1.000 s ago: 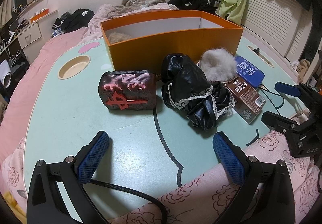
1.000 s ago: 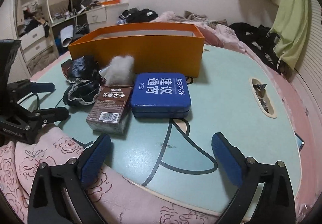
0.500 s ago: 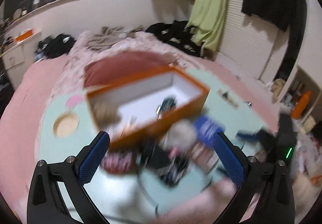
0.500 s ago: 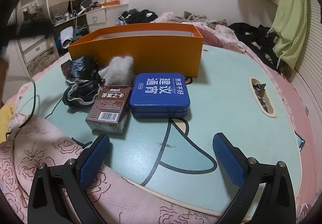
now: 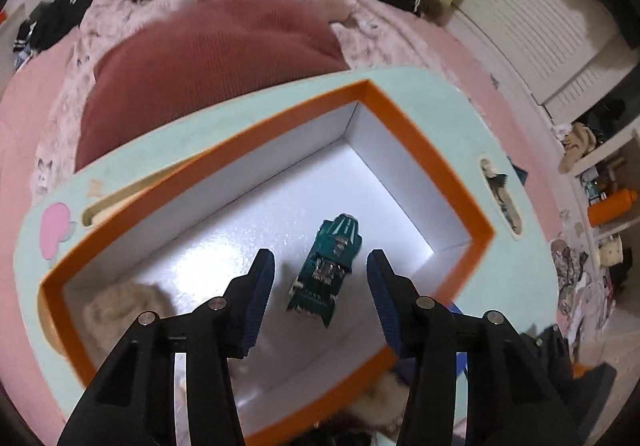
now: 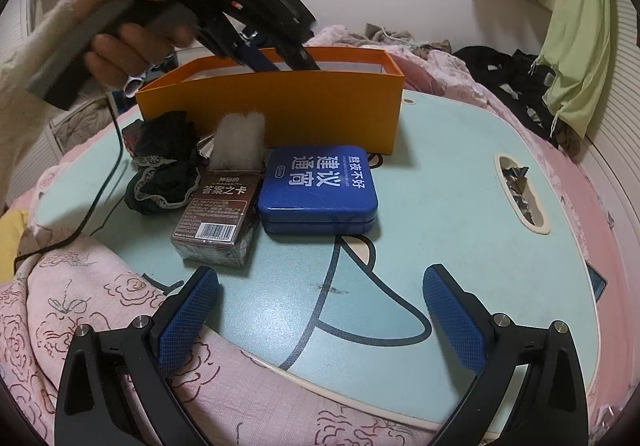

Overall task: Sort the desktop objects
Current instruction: 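Grasp the green toy car in the orange box with the left gripper, set it beside the white ball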

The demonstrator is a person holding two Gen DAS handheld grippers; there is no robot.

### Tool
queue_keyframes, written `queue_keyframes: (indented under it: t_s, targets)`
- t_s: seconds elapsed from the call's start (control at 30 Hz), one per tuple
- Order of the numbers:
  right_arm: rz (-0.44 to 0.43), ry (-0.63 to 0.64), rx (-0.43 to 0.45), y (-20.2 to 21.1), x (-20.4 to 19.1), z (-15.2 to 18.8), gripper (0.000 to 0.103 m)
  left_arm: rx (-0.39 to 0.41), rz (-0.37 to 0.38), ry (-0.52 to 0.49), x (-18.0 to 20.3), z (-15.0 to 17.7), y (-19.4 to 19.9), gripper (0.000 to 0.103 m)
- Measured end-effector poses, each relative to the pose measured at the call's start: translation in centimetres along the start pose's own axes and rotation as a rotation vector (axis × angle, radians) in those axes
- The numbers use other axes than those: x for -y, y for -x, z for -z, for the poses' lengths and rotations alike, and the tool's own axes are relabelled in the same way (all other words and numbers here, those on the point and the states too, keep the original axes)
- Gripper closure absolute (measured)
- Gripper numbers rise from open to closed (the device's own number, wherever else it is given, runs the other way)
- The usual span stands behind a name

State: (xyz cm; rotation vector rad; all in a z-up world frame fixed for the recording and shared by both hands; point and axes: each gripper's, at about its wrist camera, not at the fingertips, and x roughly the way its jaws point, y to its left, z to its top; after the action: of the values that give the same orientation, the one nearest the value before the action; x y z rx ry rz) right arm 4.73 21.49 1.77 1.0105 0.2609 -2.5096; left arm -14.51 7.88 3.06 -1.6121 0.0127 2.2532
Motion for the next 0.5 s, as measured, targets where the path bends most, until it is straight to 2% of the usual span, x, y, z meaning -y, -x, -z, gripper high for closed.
queue_keyframes:
  t_s: [0.17,0.23,0.3,0.33,0.37,0.43,0.5]
  targets:
    - [0.000,0.000,0.000,0.0,0.0,0.0,0.001,-0.048,-0.024,-0.002,0.2,-0.3,-1.6,0.053]
    - [-0.001,-0.001,-0.001,0.0,0.0,0.0,0.001,-0.076,0.026,0.008,-0.1,-0.5,-2.5,0.053]
    - [0.000,0.000,-0.001,0.0,0.0,0.0,0.001,-0.059,0.044,0.025,-0.6,-0.3,-2.4,0.054]
    - [0.000,-0.001,-0.001,0.0,0.0,0.0,0.001,-0.052,0.050,0.038,-1.0,-0.2,-2.3,0.058]
    - [0.000,-0.001,0.000,0.1,0.1,0.0,0.001,-0.048,0.064,0.052,-1.4,-0.1,-2.2,0.071]
    - [0.000,0.000,0.000,0.0,0.0,0.0,0.001,-0.046,0.100,0.101,-2.5,0.2,-1.8,0.072]
    - [0.000,0.000,0.000,0.0,0.1,0.0,0.001,-0.022,0.069,0.096,-2.7,0.5,-1.4,0.073]
